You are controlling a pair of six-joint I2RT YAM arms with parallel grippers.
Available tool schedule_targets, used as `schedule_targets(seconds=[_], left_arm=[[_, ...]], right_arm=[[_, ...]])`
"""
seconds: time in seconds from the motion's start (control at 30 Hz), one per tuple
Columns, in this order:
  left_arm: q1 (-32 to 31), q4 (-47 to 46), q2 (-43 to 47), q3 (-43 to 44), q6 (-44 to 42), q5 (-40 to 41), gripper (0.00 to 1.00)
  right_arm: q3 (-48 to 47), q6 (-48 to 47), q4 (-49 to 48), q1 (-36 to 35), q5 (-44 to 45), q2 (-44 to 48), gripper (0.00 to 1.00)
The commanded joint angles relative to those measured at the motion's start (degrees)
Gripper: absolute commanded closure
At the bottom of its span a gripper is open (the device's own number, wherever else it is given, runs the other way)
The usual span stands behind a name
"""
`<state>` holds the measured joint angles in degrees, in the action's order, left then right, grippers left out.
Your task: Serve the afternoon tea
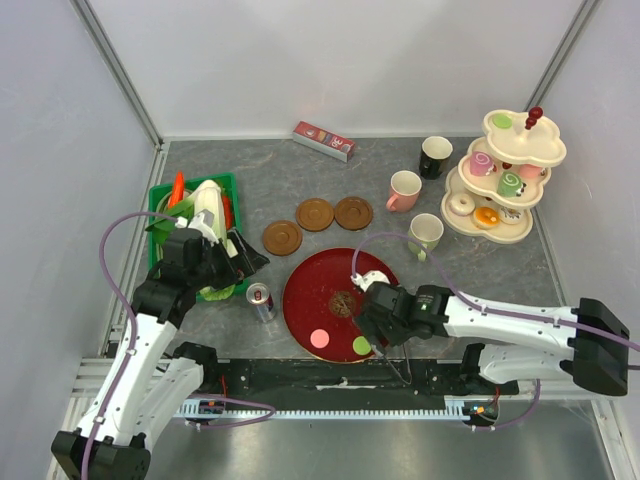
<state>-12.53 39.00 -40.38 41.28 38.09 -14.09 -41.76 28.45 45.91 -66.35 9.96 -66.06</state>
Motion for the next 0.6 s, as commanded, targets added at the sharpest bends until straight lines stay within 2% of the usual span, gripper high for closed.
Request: schedule_targets(seconds=[0.0, 0.57], left_arm=[[-0.21, -1.91, -0.05, -0.58, 0.59, -1.12, 0.02], [-0.12, -2.62, -0.23, -1.81, 0.67, -0.77, 0.02]], right_arm=[[-1.48, 0.38, 0.76, -1.77, 6.38, -2.57, 0.02], [-3.33, 5.74, -0.91, -5.11, 16.23, -10.23, 0.03]])
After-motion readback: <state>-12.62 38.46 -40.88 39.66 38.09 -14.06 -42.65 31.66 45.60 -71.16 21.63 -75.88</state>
